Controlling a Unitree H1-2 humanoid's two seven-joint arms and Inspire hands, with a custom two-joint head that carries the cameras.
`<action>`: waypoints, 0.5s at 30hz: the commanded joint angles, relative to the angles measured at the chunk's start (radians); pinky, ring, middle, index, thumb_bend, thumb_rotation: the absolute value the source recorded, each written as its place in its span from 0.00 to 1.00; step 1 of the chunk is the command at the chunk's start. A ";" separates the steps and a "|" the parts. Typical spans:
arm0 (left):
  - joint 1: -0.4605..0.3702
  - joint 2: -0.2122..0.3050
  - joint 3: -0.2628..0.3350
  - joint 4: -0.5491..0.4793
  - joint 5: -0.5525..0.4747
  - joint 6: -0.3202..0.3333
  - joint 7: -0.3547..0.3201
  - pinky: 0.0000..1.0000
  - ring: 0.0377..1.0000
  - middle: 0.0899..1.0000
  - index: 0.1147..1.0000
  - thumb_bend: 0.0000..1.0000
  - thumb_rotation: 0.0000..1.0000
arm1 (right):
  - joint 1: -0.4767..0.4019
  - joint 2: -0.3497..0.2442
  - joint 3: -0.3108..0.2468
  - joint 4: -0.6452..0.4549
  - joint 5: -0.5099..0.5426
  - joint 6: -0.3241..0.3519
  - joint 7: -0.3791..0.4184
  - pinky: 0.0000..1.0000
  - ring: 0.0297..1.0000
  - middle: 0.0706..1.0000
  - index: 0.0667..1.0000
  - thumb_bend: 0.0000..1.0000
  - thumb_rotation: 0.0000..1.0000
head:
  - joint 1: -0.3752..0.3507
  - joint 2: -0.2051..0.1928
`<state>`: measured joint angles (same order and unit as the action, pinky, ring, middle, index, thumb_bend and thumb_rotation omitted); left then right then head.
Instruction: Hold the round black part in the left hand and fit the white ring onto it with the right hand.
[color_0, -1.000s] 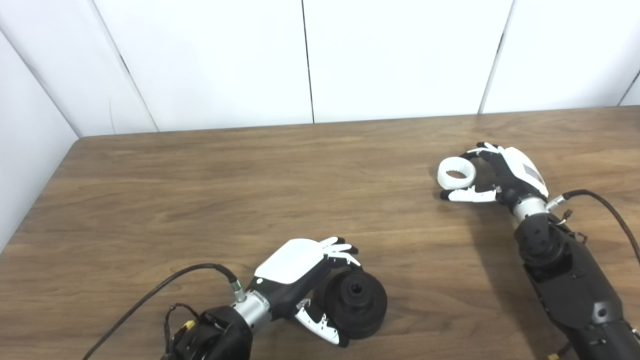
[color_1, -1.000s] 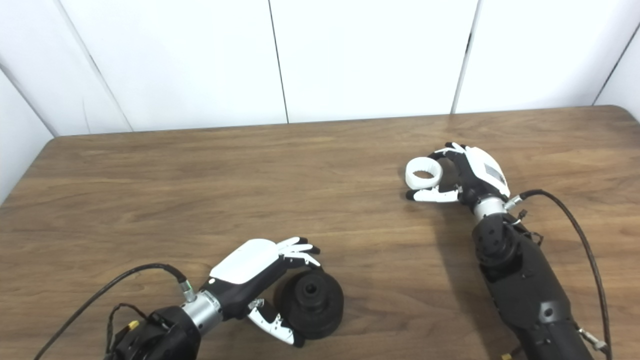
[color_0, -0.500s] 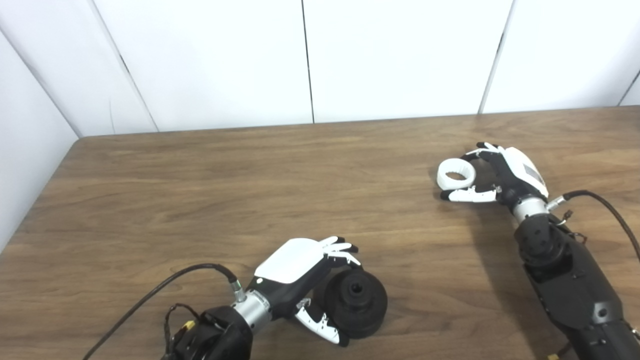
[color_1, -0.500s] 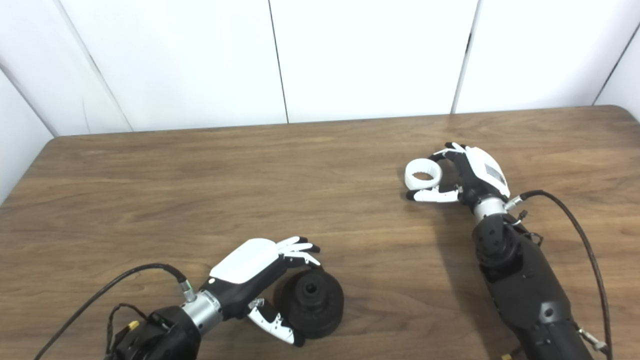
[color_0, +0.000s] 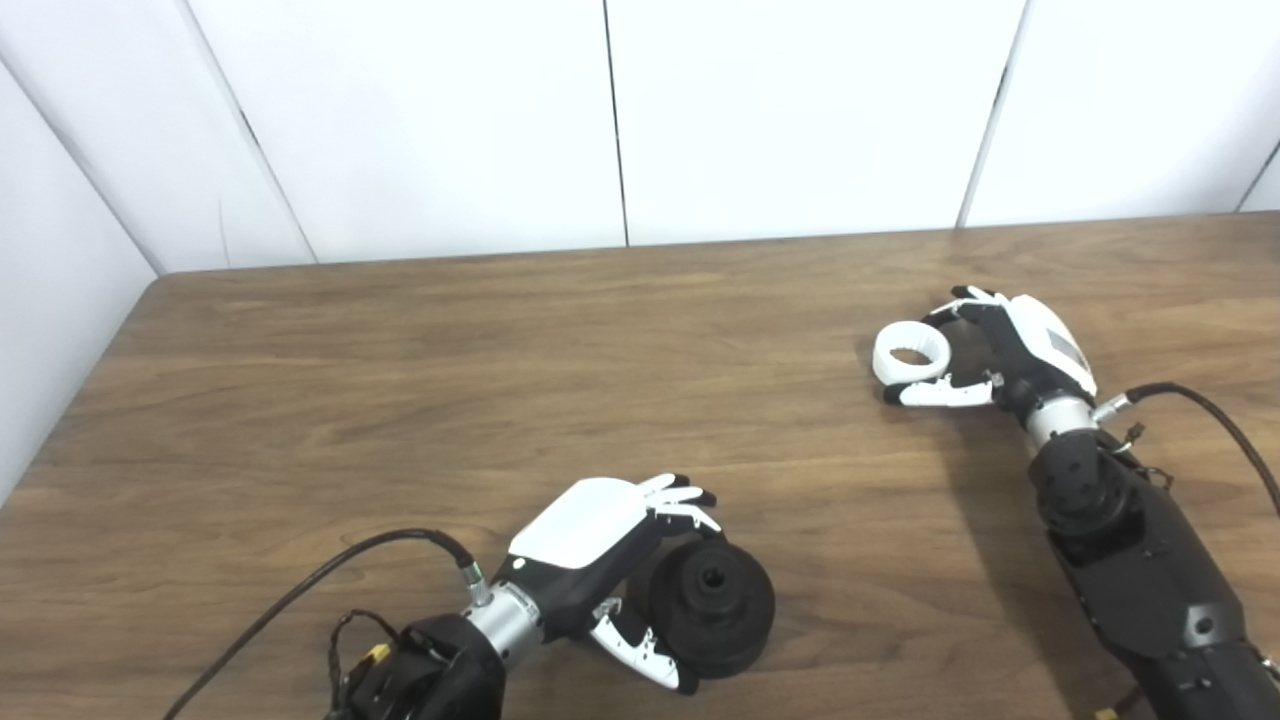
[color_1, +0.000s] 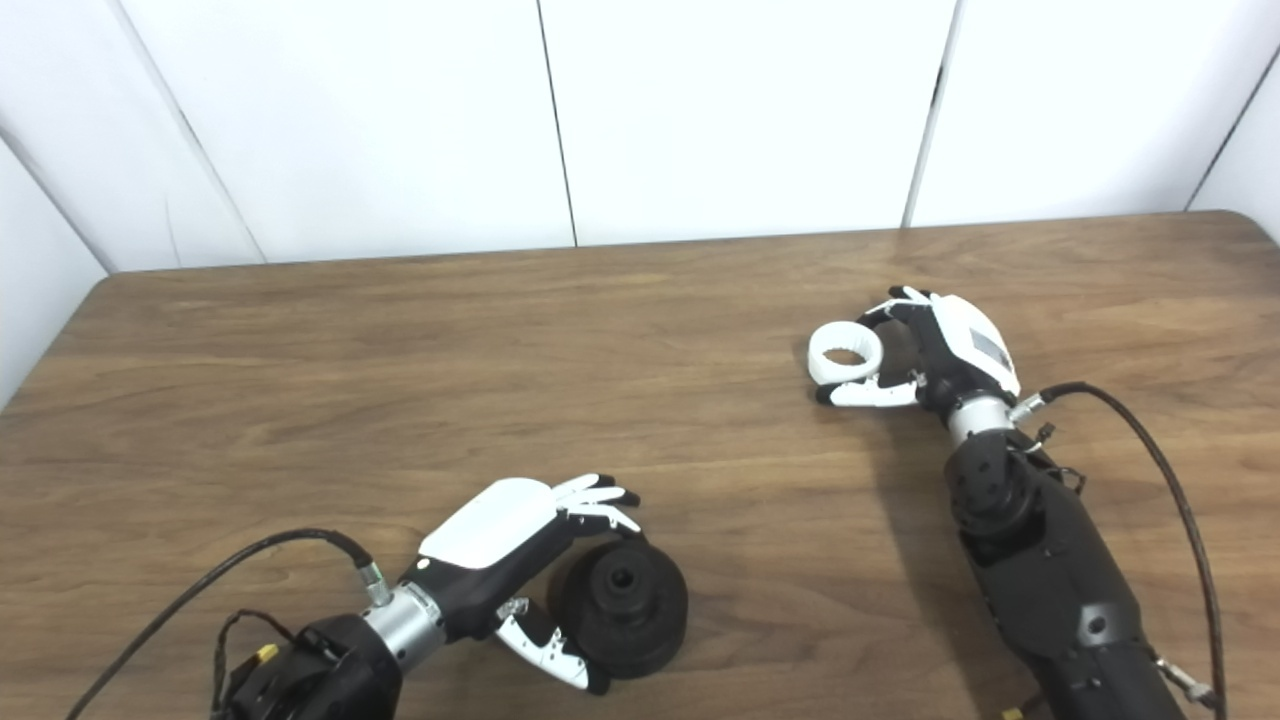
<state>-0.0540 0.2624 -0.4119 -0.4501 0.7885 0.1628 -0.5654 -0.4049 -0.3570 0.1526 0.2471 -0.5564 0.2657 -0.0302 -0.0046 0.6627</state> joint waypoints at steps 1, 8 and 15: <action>-0.010 0.001 0.008 -0.027 0.000 0.000 0.006 0.83 0.97 0.91 0.65 0.89 0.21 | -0.043 -0.006 -0.007 -0.017 -0.001 -0.023 -0.017 0.93 0.97 0.91 0.62 0.84 0.27 | -0.001 0.001; -0.010 -0.001 0.008 -0.027 0.003 0.001 0.005 0.83 0.96 0.91 0.65 0.90 0.21 | -0.039 -0.007 -0.009 -0.019 -0.001 -0.029 -0.026 0.92 0.97 0.91 0.60 0.84 0.25 | 0.002 0.001; -0.013 0.002 0.010 -0.021 -0.005 -0.007 0.008 0.84 0.97 0.91 0.65 0.89 0.22 | -0.041 -0.004 -0.015 -0.012 0.007 -0.037 -0.033 0.93 0.96 0.90 0.58 0.83 0.25 | 0.001 0.000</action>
<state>-0.0535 0.2608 -0.4099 -0.4504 0.7880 0.1626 -0.5661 -0.4048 -0.3566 0.1497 0.2522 -0.5513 0.2564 -0.0391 -0.0031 0.6627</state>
